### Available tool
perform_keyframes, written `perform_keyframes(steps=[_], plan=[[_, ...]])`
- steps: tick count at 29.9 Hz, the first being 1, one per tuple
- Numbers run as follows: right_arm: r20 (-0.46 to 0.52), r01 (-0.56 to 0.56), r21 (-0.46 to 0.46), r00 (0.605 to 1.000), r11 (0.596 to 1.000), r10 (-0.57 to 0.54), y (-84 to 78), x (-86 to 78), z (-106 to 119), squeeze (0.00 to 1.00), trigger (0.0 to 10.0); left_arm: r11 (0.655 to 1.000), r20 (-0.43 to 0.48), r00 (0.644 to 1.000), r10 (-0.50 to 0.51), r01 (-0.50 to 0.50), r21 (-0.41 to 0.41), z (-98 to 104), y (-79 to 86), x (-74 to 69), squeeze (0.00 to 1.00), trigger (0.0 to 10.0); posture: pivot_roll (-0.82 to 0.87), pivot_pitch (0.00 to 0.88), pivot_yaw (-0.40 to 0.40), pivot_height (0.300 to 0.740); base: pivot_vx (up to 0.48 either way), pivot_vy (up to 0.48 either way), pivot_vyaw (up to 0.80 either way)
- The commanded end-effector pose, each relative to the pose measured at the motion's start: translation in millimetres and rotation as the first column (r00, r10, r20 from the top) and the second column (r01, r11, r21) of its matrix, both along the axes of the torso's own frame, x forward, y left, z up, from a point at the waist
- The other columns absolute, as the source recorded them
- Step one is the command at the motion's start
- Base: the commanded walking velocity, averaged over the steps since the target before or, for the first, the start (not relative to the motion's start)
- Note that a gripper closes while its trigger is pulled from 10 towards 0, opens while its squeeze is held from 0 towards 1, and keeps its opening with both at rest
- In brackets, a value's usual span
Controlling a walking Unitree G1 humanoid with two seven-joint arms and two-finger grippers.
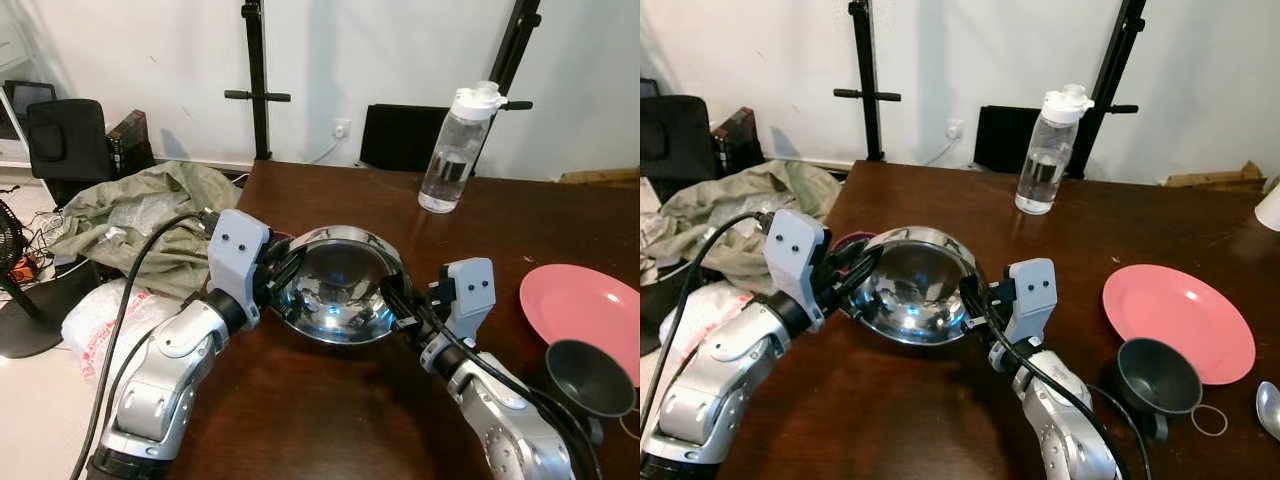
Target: Setting the table
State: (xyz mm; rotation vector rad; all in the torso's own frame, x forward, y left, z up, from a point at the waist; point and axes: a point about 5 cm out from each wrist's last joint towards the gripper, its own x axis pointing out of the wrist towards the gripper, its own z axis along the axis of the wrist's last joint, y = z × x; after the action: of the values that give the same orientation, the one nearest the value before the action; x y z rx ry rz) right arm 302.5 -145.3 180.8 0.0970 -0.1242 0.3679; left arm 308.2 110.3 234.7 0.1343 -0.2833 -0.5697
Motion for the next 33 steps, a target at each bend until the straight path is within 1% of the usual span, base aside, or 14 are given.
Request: perform_keyframes(steps=[1, 2, 3, 7, 8, 9, 10, 14, 18, 23, 24, 25, 26, 33], plan=[[-0.017, 0.050, -0.007, 0.999, 0.999, -0.050, -8.1, 1.2, -6, 0.00, 10.0, 1.000, 0.006, 1.000, 0.002, -0.002, -0.011, 0, 3.4, -3.2, 0.00, 10.0, 0.08, 0.106, 0.078, 0.740, 0.000, 0.000, 0.00], [-0.014, 0.060, -0.008, 0.998, 0.998, -0.060, -9.0, 2.1, -6, 0.00, 10.0, 1.000, 0.005, 1.000, -0.009, 0.009, -0.017, 0, 3.1, -4.1, 0.00, 10.0, 0.08, 0.106, 0.078, 0.740, 0.000, 0.000, 0.00], [-0.011, 0.064, -0.004, 0.998, 0.998, -0.064, -9.5, 2.7, -5, 0.00, 10.0, 1.000, 0.008, 1.000, -0.021, 0.021, -0.007, 0, 2.5, -4.6, 1.00, 10.0, 0.08, 0.106, 0.078, 0.740, 0.000, 0.000, 0.00], [-0.008, 0.062, -0.001, 0.998, 0.998, -0.062, -9.2, 3.1, -5, 0.00, 10.0, 1.000, 0.014, 1.000, 0.007, -0.007, 0.003, 1, 3.0, -2.0, 1.00, 10.0, 0.08, 0.107, 0.077, 0.740, 0.000, 0.000, 0.00], [-0.007, 0.061, 0.001, 0.998, 0.998, -0.061, -9.2, 3.0, -5, 0.00, 10.0, 1.000, 0.016, 1.000, 0.012, -0.012, 0.004, 3, 3.2, -1.5, 0.75, 10.0, 0.08, 0.107, 0.077, 0.740, 0.000, 0.000, 0.00], [-0.007, 0.061, 0.001, 0.998, 0.998, -0.061, -9.2, 3.0, -5, 0.00, 10.0, 1.000, 0.016, 1.000, 0.012, -0.012, 0.004, 3, 3.2, -1.5, 0.75, 10.0, 0.08, 0.107, 0.077, 0.740, 0.000, 0.000, 0.00], [-0.007, 0.063, 0.000, 0.998, 0.998, -0.063, -9.4, 2.8, -5, 0.00, 10.0, 1.000, 0.018, 1.000, 0.017, -0.017, 0.002, 4, 3.6, -1.3, 0.00, 10.0, 0.08, 0.107, 0.077, 0.740, 0.000, 0.000, 0.00], [-0.013, 0.080, -0.001, 0.997, 0.997, -0.080, -12.8, 2.5, -8, 0.00, 10.0, 1.000, 0.024, 1.000, 0.003, -0.003, 0.007, 7, 6.8, -3.9, 0.00, 10.0, 0.08, 0.107, 0.077, 0.740, 0.000, 0.000, 0.00], [-0.023, 0.122, -0.004, 0.992, 0.992, -0.122, -19.2, 4.2, -10, 0.00, 10.0, 0.998, 0.034, 0.998, -0.055, 0.054, 0.032, 13, 11.5, -12.2, 0.00, 10.0, 0.08, 0.113, 0.079, 0.740, 0.000, 0.000, 0.00], [-0.016, 0.137, -0.014, 0.990, 0.990, -0.137, -21.0, 5.9, -9, 0.00, 10.0, 0.997, 0.037, 0.997, -0.073, 0.073, 0.004, 20, 16.1, -17.6, 0.00, 10.0, 0.08, 0.116, 0.076, 0.740, 0.000, 0.000, 0.00], [-0.010, 0.141, -0.014, 0.990, 0.990, -0.141, -21.8, 6.6, -8, 0.00, 10.0, 0.998, 0.040, 0.997, -0.063, 0.064, -0.028, 25, 18.8, -17.5, 0.00, 10.0, 0.08, 0.116, 0.074, 0.740, 0.000, 0.000, 0.00], [-0.002, 0.148, -0.013, 0.989, 0.989, -0.148, -22.9, 7.2, -7, 0.13, 10.0, 0.997, 0.043, 0.998, -0.050, 0.053, -0.058, 29, 21.3, -16.7, 0.00, 10.0, 0.08, 0.116, 0.072, 0.740, 0.000, 0.000, 0.00], [0.006, 0.160, -0.007, 0.987, 0.987, -0.160, -24.4, 7.9, -5, 1.00, 10.0, 0.996, 0.047, 0.998, -0.036, 0.040, -0.086, 33, 23.8, -15.4, 0.00, 10.0, 0.08, 0.115, 0.071, 0.740, 0.000, 0.000, 0.00], [0.063, 0.150, 0.018, 0.987, 0.989, -0.151, -24.3, 9.6, 8, 1.00, 10.0, 0.993, 0.051, 0.999, 0.006, 0.000, -0.118, 39, 29.5, -9.9, 0.00, 10.0, 0.08, 0.113, 0.069, 0.740, 0.000, 0.000, 0.00]])
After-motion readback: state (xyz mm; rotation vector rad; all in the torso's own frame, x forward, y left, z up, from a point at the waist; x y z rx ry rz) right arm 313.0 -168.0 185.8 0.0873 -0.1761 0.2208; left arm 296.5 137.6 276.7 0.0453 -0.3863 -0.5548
